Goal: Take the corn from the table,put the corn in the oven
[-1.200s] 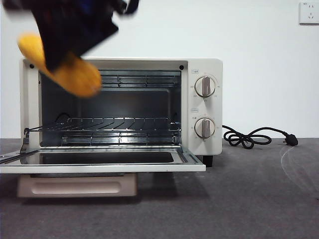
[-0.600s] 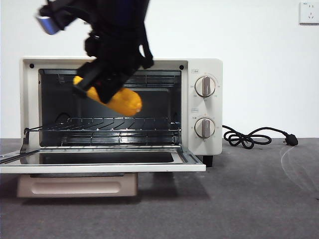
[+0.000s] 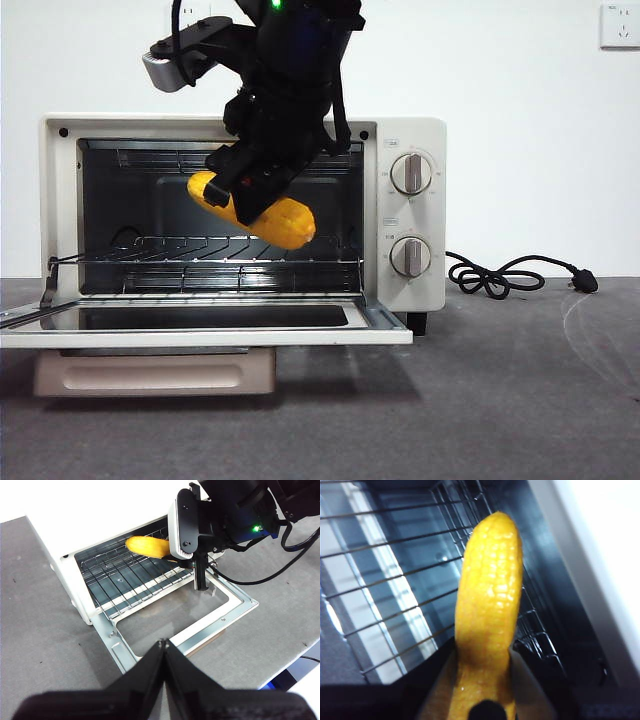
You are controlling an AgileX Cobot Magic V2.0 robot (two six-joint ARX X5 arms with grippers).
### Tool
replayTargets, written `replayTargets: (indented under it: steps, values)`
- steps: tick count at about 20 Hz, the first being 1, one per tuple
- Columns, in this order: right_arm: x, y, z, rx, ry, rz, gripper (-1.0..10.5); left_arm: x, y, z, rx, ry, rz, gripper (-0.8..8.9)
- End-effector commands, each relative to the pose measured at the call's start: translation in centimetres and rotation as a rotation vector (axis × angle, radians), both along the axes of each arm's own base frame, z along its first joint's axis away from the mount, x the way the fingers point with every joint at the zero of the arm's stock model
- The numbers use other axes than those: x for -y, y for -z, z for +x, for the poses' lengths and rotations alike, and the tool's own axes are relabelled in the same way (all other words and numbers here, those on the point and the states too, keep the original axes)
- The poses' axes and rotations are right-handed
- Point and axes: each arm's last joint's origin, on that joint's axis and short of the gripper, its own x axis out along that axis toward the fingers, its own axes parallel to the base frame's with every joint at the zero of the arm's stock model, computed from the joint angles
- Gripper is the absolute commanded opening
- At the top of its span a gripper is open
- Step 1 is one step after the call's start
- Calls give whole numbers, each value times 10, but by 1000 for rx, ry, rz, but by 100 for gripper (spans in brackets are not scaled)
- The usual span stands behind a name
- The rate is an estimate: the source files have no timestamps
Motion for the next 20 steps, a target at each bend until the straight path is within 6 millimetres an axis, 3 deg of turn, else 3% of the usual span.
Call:
replayTargets:
  steps: [1,5,10,15,20]
  values:
    - [-1,5,1,-21,3,5,199,-1,-1,-1,5,-3,-10,-6]
    - [-1,7,0,-49,30,23,355,0,-1,-1,9,-3,-13,-6]
    - [-7,9,-11,-92,61,64,351,0,-1,0,10,-3,-14,-6]
    - [-27,2,-42,-47,21,44,346,1,-4,1,39,-3,-38,-6]
    - [-40,-17,-78,8,-13,70,346,1,-8,3,85,-42,-47,-6]
